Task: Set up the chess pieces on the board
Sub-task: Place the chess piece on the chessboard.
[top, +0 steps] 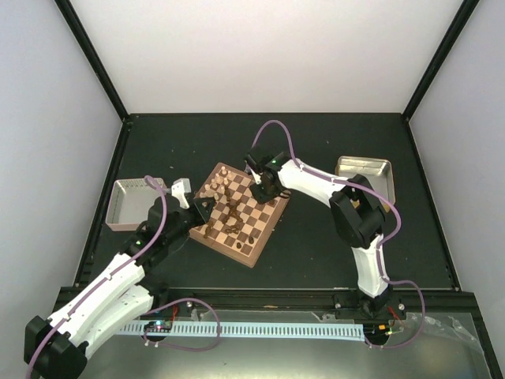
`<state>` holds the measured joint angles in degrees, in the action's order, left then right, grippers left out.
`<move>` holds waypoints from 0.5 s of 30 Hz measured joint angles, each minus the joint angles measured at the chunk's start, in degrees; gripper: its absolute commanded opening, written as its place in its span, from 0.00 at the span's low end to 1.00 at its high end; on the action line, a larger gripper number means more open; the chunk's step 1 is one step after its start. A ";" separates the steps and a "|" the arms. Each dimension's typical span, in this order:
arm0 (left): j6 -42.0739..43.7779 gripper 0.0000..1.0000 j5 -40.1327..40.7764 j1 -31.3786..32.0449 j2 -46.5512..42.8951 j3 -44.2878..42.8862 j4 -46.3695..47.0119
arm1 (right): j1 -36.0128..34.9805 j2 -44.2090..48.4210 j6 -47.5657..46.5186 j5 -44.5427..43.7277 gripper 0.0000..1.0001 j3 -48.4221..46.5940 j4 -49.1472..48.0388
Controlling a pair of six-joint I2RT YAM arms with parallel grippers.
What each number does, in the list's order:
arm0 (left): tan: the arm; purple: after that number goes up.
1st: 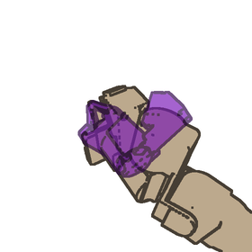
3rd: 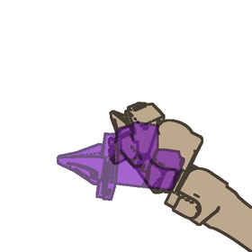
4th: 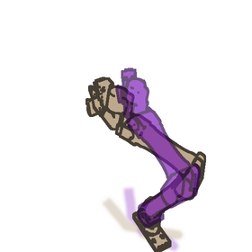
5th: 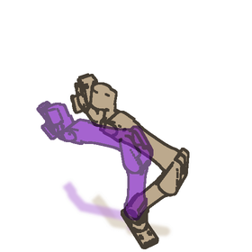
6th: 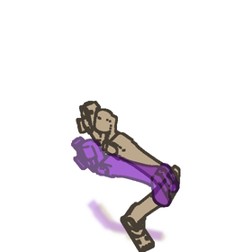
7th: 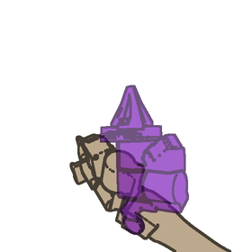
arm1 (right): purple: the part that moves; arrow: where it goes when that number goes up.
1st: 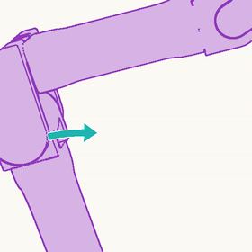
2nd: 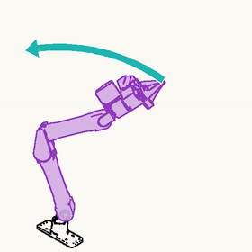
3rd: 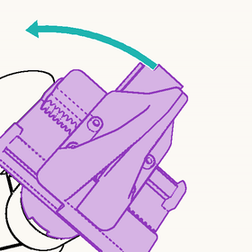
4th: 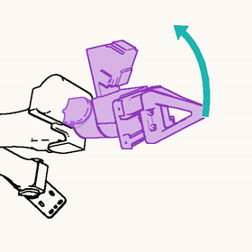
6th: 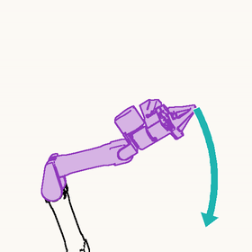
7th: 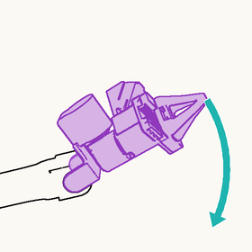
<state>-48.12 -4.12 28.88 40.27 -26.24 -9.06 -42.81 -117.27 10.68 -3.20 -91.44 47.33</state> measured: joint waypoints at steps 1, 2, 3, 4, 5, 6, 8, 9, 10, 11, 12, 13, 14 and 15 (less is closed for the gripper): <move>0.02 0.09 0.00 0.00 0.00 0.00 0.00 | 0.00 -0.15 -0.17 0.15 0.14 -0.04 0.09; 0.02 0.09 -0.02 0.00 0.00 0.00 0.02 | 0.00 -0.31 -0.33 0.28 0.16 -0.07 0.15; 0.02 0.09 -0.02 0.00 0.00 0.00 0.00 | 0.00 -0.46 -0.39 0.37 0.17 -0.15 0.24; 0.02 0.09 -0.02 0.00 0.00 0.00 0.00 | 0.00 -0.55 -0.46 0.39 0.18 -0.22 0.26; 0.02 0.09 -0.02 0.00 0.00 0.00 0.02 | 0.00 -0.66 -0.55 0.39 0.19 -0.26 0.26; 0.02 0.09 -0.02 0.00 0.00 0.00 0.02 | 0.00 -0.70 -0.72 0.42 0.19 -0.31 0.26; 0.02 0.09 -0.07 0.00 0.00 0.00 0.02 | 0.00 -0.70 -0.83 0.42 0.19 -0.37 0.24; 0.02 0.09 -0.09 0.00 0.00 0.00 0.02 | 0.00 -0.70 -0.94 0.39 0.18 -0.44 0.22; 0.02 0.09 -0.15 0.00 0.00 0.00 0.00 | 0.00 -0.70 -0.98 0.39 0.18 -0.44 0.20; 0.02 0.09 -0.20 0.00 0.00 0.00 0.00 | 0.00 -0.70 -1.05 0.39 0.17 -0.44 0.20; 0.02 0.09 -0.22 0.00 0.00 0.00 0.02 | 0.00 -0.70 -1.16 0.39 0.16 -0.44 0.20; 0.02 0.09 -0.24 0.00 0.02 0.00 0.02 | 0.00 -0.70 -1.20 0.39 0.16 -0.46 0.17; 0.02 0.09 -0.26 0.00 0.04 0.00 0.02 | 0.00 -0.70 -1.27 0.37 0.14 -0.46 0.17; 0.04 0.09 -0.31 0.00 0.15 0.00 0.02 | 0.00 -0.70 -1.36 0.37 0.13 -0.46 0.17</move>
<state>-48.07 -4.43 28.88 40.42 -26.24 -9.04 -42.81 -117.97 9.32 -2.83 -91.90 47.51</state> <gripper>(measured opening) 0.109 0.160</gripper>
